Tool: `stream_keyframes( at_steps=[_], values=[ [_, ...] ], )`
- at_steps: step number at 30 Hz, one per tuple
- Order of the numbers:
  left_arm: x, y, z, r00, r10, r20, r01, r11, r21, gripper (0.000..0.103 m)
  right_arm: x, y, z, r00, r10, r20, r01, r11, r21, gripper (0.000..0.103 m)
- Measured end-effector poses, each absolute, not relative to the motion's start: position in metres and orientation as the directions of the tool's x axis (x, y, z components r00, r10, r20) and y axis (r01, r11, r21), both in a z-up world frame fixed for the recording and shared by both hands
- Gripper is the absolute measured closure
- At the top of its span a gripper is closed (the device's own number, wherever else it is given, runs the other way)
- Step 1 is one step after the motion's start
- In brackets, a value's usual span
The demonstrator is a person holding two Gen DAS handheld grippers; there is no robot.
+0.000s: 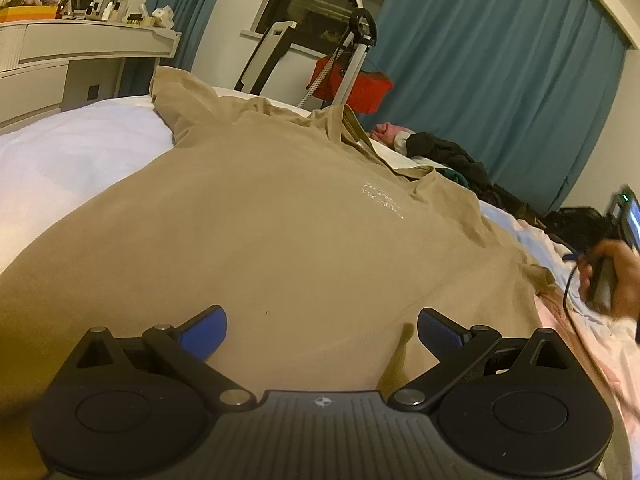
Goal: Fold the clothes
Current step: 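Pinch the sleeve edge with the right gripper and tug it flat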
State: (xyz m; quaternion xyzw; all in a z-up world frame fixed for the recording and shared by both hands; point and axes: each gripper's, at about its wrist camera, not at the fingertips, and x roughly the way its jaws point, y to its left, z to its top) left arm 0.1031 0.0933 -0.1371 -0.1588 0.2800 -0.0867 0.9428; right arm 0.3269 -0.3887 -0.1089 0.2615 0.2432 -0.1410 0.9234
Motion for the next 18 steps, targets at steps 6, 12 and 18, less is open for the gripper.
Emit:
stream_keyframes(
  at_steps=[6,12,18],
  values=[
    [0.101,0.092,-0.136,0.822,-0.241,-0.516,0.076,0.944,-0.32,0.001,0.264,-0.39,-0.156,0.885,0.05,-0.463,0.336,0.619,0.71,0.037],
    [0.1,0.082,-0.139,0.806,-0.197,-0.558,0.084,0.972,-0.221,0.001,0.275,-0.37,-0.177,0.892,0.108,-0.44,0.279,0.633,0.722,0.029],
    [0.101,0.083,-0.142,0.806,-0.198,-0.558,0.086,0.972,-0.221,0.0,0.305,-0.379,-0.19,0.942,-0.036,-0.333,0.29,0.581,0.76,0.029]
  ],
)
